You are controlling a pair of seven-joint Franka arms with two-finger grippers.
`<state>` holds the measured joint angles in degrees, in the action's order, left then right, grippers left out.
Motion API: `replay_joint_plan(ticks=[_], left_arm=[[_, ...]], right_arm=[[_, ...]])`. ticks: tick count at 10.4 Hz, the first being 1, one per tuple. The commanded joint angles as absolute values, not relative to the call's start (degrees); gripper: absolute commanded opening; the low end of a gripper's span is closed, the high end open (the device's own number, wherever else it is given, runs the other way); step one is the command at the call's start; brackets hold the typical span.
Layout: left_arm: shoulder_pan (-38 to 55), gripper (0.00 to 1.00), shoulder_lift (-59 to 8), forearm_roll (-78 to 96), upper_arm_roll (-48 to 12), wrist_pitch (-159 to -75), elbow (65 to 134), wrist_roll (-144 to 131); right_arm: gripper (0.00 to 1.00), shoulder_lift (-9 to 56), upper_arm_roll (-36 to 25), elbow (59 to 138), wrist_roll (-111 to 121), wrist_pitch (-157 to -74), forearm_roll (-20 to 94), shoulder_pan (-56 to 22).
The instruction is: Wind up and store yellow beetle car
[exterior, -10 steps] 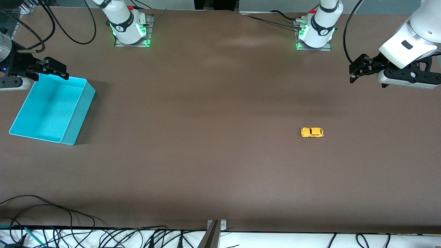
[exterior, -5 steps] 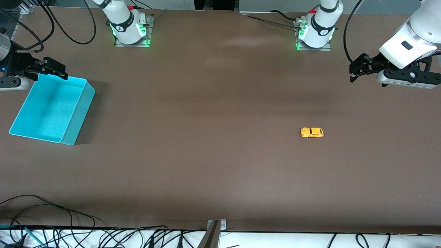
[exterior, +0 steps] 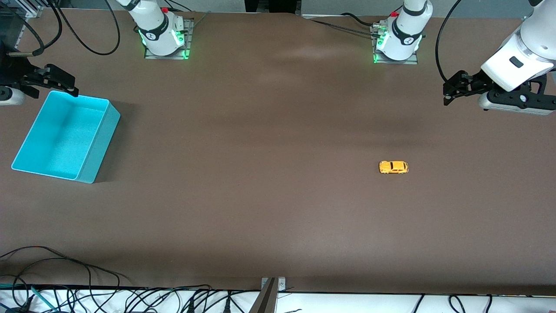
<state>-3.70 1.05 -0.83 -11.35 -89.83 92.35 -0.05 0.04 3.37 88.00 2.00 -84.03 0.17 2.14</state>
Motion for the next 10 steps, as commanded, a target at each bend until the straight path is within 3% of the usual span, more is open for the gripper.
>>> replay_joint_plan(ticks=[1,10], left_arm=[[-4.0,1.00,0.7,0.1,-11.4,-89.0,91.6,0.2],[-4.1,1.00,0.6,0.6,-11.4,-88.4,91.6,0.1]], right_arm=[[1.00,0.6,3.6,87.5,1.8,-84.1,1.5,2.3],[1.00,0.4,3.9,91.0,1.1,-87.2,1.4,1.9]])
